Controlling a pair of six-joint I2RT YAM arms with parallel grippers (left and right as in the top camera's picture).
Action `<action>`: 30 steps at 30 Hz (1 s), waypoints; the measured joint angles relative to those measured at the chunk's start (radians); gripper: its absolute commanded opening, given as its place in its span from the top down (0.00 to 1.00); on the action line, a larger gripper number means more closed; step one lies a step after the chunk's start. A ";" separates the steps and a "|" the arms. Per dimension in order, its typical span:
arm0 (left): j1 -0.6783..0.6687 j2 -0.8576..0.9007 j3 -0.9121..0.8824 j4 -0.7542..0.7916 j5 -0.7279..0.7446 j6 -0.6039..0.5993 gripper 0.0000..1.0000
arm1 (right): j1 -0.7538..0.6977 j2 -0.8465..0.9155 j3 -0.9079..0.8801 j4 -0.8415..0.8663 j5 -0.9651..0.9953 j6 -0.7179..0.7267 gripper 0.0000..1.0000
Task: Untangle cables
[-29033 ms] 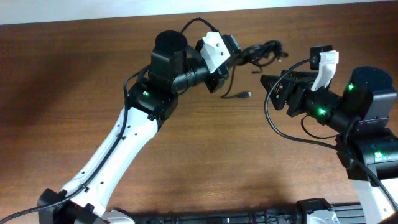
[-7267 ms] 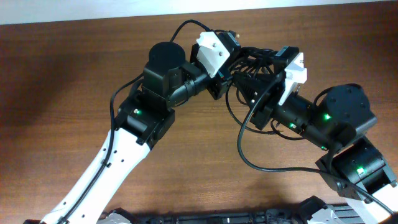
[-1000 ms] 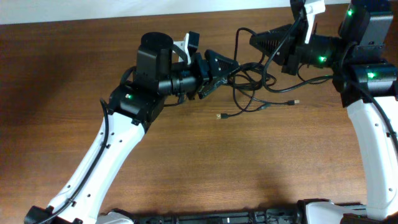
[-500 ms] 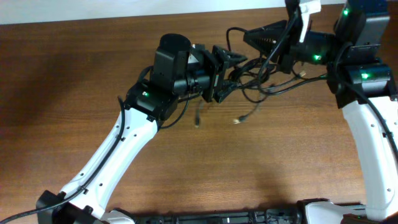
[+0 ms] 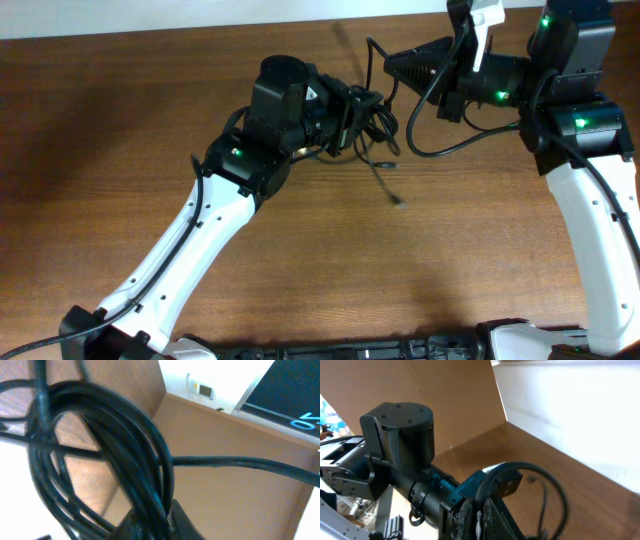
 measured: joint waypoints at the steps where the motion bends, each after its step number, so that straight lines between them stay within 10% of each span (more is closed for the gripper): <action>1: 0.000 0.000 0.000 0.002 -0.027 0.047 1.00 | 0.000 0.000 0.000 -0.016 -0.002 -0.001 0.96; 16: 0.224 0.007 -0.003 0.122 0.322 1.100 1.00 | 0.009 -0.008 0.017 -0.631 0.508 0.081 0.96; 23: 0.378 0.007 -0.003 0.137 0.488 1.288 1.00 | 0.008 -0.008 0.017 -0.792 0.700 0.170 0.96; 26: 0.398 0.008 -0.003 0.200 0.682 1.444 1.00 | 0.008 -0.008 0.017 -0.740 0.654 0.183 0.45; 30: 0.387 0.008 -0.003 0.208 0.911 1.636 1.00 | 0.008 -0.008 0.017 -0.615 0.422 0.187 0.34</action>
